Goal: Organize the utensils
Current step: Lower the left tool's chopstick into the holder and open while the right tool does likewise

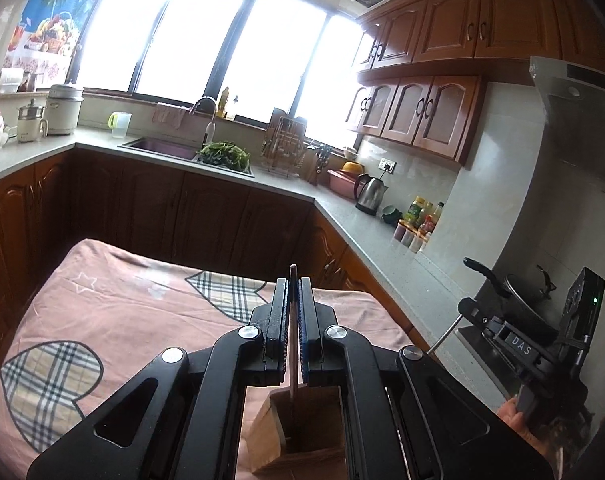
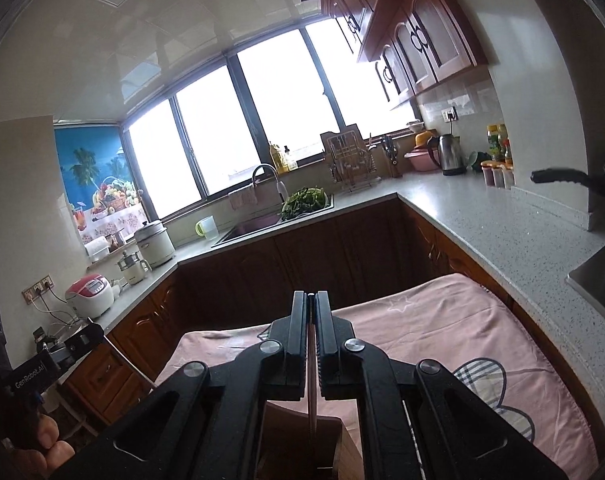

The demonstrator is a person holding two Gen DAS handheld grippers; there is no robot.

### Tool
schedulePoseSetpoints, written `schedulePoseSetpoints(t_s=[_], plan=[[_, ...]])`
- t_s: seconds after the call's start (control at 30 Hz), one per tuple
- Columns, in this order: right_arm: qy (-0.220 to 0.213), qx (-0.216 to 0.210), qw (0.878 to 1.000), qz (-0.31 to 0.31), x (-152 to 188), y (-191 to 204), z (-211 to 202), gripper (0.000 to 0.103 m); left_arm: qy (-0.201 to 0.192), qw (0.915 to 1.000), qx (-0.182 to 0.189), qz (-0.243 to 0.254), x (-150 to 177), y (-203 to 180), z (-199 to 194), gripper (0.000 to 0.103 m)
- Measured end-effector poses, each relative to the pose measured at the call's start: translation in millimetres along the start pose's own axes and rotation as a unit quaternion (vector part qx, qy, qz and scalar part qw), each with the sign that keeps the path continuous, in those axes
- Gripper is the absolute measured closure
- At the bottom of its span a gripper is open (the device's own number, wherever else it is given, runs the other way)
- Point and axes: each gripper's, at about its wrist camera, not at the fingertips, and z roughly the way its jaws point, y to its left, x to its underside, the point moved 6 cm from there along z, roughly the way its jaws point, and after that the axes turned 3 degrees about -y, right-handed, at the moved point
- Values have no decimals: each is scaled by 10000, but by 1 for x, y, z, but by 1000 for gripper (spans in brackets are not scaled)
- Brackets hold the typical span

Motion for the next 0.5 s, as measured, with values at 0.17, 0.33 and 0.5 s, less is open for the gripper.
schedulePoseSetpoints(t_s=[0.17,0.33,0.5], plan=[[219,-24,9995,219,24,-17,21,99,207,9996,-64,-192,26,12,26,100],[497,-62,9983,297,39,-24,34,99,341,9992,-112,-197,41,14,36,100],[568,-14,9977,361,46,-32,35,99,471,9986,-77,-243,50,17,42,100]])
